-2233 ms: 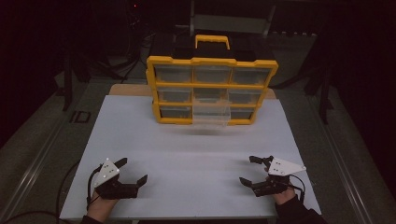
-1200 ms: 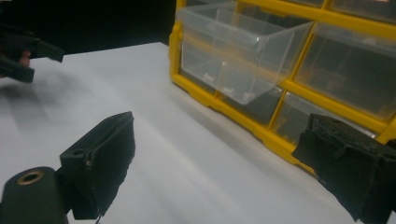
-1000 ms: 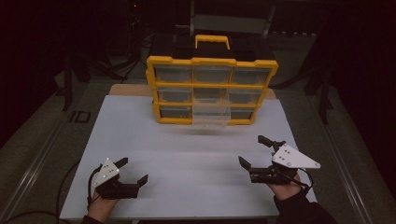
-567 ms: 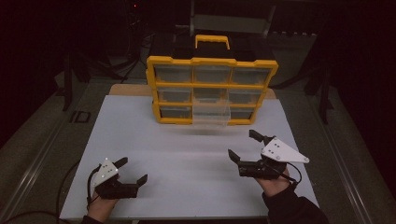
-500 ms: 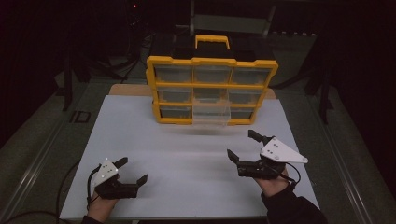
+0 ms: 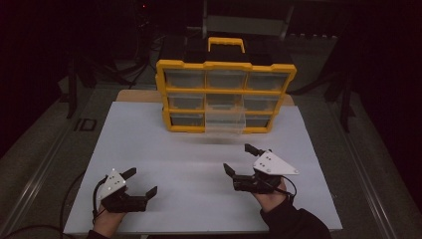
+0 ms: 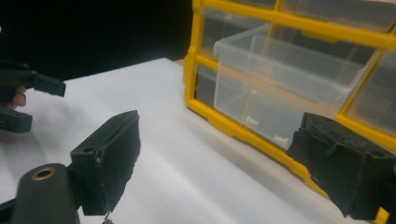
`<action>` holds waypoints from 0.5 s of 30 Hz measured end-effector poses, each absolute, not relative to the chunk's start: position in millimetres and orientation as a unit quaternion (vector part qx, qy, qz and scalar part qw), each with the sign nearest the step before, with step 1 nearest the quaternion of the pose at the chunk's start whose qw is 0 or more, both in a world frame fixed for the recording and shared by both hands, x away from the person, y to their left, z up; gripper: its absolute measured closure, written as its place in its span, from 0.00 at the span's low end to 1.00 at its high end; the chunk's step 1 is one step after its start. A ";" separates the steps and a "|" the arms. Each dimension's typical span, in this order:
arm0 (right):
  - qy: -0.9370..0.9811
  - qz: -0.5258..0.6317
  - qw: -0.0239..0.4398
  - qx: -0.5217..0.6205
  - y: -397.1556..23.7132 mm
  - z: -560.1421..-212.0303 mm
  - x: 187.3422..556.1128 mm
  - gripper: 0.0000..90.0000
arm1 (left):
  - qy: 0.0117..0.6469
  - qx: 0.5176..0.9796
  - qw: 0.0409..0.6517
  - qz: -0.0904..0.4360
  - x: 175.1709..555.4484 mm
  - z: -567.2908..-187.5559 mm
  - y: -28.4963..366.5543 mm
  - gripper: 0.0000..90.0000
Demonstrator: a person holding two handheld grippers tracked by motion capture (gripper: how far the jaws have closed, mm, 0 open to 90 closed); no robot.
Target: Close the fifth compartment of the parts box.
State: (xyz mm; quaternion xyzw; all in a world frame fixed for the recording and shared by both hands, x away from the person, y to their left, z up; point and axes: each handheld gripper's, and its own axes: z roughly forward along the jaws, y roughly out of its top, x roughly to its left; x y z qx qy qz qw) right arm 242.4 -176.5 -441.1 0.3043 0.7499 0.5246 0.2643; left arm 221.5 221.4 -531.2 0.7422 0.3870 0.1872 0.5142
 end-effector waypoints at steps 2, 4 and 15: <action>0.754 0.520 0.261 0.306 -171.0 -446.7 243.6 0.23 | 0.386 0.743 0.514 0.188 221.4 -531.1 221.3 0.00; 0.753 0.522 0.254 0.310 -167.4 -450.6 245.1 0.26 | 0.386 0.742 0.515 0.186 221.5 -531.1 221.3 0.00; 0.760 0.490 0.267 0.332 -150.0 -470.6 248.5 0.51 | 0.385 0.742 0.515 0.189 221.1 -530.7 221.6 0.00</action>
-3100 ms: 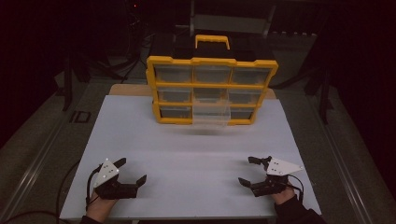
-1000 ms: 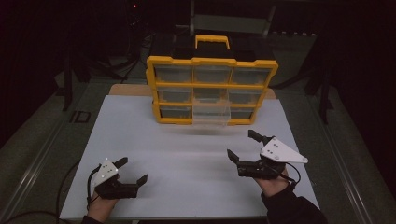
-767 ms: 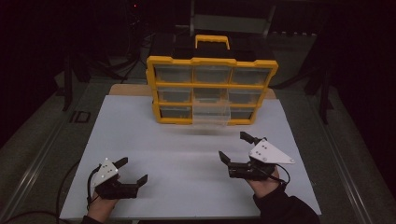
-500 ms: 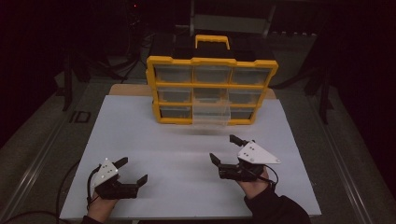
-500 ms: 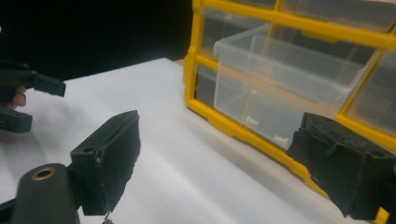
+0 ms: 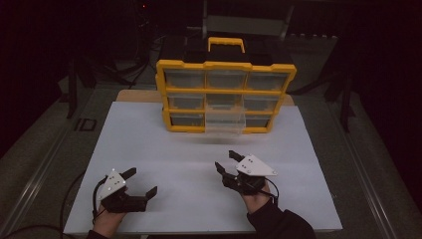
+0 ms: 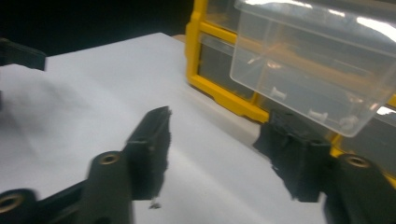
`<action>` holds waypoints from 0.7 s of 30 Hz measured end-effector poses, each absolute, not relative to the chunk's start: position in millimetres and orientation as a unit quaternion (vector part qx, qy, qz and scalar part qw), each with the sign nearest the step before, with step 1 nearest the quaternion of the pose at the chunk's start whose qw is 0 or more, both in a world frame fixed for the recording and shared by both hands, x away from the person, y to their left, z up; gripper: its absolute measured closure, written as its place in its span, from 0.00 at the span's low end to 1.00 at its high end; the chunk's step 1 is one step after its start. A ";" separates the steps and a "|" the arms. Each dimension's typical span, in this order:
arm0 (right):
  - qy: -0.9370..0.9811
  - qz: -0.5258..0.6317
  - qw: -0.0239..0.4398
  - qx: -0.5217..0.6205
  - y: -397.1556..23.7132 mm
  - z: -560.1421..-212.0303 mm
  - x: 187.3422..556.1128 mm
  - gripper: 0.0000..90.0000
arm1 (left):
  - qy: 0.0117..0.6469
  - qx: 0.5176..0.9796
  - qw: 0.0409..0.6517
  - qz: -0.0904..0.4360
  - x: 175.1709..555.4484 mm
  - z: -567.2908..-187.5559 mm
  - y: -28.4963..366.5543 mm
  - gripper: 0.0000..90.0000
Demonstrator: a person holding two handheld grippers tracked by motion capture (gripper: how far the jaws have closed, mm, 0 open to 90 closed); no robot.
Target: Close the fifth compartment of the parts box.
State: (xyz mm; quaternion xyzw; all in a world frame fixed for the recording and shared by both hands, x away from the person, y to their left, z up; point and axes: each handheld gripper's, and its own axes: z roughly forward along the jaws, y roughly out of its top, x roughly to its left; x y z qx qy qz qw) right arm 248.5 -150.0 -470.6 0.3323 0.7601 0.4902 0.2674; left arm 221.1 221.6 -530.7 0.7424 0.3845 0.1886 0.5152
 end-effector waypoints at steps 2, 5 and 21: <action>0.758 0.486 0.270 0.341 -148.9 -473.9 249.3 0.55 | 0.384 0.742 0.515 0.189 221.0 -530.7 221.7 0.00; 0.756 0.480 0.272 0.350 -147.3 -478.7 251.0 0.62 | 0.384 0.743 0.515 0.189 221.1 -530.7 221.8 0.00; 0.760 0.459 0.281 0.364 -144.3 -486.6 256.4 0.99 | 0.383 0.744 0.516 0.186 221.1 -531.2 221.0 0.00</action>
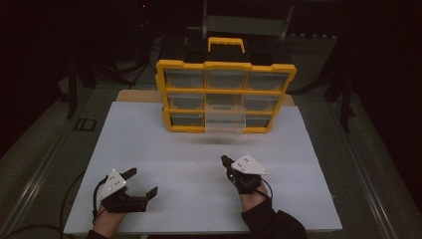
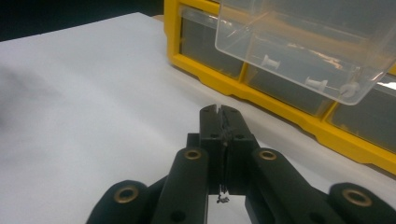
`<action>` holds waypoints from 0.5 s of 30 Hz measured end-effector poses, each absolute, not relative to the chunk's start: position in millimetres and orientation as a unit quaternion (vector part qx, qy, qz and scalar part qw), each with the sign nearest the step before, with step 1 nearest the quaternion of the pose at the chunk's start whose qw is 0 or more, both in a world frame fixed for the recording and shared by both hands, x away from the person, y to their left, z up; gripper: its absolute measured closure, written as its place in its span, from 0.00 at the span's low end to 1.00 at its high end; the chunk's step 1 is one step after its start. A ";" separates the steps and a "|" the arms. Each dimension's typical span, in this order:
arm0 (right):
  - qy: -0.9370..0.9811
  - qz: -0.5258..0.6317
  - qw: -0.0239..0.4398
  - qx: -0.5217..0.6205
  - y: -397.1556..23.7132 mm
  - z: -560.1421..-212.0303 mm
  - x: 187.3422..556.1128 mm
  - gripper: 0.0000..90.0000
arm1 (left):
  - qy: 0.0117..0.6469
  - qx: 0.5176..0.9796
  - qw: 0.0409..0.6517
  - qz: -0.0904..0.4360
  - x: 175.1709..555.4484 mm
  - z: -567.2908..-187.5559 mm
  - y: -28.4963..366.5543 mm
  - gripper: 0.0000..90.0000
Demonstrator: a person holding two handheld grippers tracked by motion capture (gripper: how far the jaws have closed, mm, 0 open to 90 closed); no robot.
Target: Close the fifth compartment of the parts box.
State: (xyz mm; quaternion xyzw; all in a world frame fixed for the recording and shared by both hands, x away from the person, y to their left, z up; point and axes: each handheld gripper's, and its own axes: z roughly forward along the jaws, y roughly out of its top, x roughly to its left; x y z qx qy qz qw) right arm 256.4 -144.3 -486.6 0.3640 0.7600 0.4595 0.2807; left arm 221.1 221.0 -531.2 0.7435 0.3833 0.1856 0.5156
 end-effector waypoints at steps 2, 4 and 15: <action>0.759 0.458 0.285 0.365 -143.7 -485.3 256.6 0.99 | 0.383 0.744 0.516 0.186 221.1 -531.1 221.1 0.00; 0.756 0.459 0.288 0.367 -143.4 -483.7 257.2 1.00 | 0.383 0.743 0.516 0.185 221.1 -531.2 221.1 0.00; 0.735 0.471 0.312 0.375 -146.1 -468.7 268.9 1.00 | 0.381 0.742 0.518 0.189 220.6 -530.9 221.4 0.00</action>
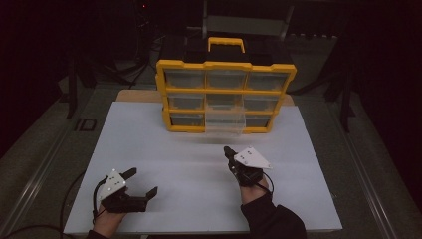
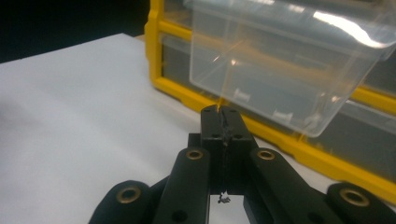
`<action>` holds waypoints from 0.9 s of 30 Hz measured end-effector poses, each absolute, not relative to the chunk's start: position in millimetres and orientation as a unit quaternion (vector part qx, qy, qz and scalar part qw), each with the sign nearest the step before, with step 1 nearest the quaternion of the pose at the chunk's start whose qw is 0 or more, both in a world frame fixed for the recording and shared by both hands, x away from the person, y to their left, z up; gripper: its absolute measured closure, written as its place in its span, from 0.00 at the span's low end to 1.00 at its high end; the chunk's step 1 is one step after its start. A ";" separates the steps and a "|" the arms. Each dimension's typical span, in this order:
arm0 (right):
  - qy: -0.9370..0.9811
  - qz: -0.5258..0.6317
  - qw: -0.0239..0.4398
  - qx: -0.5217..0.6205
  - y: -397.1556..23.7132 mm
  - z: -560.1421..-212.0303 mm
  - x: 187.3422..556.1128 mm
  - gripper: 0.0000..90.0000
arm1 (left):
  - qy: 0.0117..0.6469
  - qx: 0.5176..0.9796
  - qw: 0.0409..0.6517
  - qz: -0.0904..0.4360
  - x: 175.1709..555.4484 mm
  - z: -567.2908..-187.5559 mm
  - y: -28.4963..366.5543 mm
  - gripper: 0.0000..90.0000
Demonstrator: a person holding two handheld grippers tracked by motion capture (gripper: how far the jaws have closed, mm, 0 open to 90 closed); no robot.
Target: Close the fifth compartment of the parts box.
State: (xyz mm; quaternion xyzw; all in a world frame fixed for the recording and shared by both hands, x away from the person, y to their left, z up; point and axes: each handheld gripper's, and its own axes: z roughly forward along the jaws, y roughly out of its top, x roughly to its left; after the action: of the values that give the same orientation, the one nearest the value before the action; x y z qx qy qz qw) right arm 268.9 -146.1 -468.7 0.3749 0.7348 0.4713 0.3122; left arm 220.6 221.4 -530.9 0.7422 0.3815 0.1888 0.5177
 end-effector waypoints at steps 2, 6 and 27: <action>0.732 0.471 0.317 0.377 -146.4 -466.8 271.7 1.00 | 0.382 0.742 0.518 0.189 220.6 -530.9 221.6 0.00; 0.727 0.472 0.324 0.379 -147.8 -464.8 277.0 1.00 | 0.382 0.741 0.519 0.190 220.6 -530.8 221.6 0.00; 0.720 0.470 0.335 0.385 -145.4 -474.8 293.2 1.00 | 0.382 0.740 0.519 0.192 220.4 -530.8 222.7 0.00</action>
State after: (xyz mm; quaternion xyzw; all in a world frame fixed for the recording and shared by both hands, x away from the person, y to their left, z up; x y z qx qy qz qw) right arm 293.2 -145.4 -474.8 0.3848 0.7204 0.4696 0.3354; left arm 220.4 222.7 -530.8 0.7404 0.3818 0.1917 0.5189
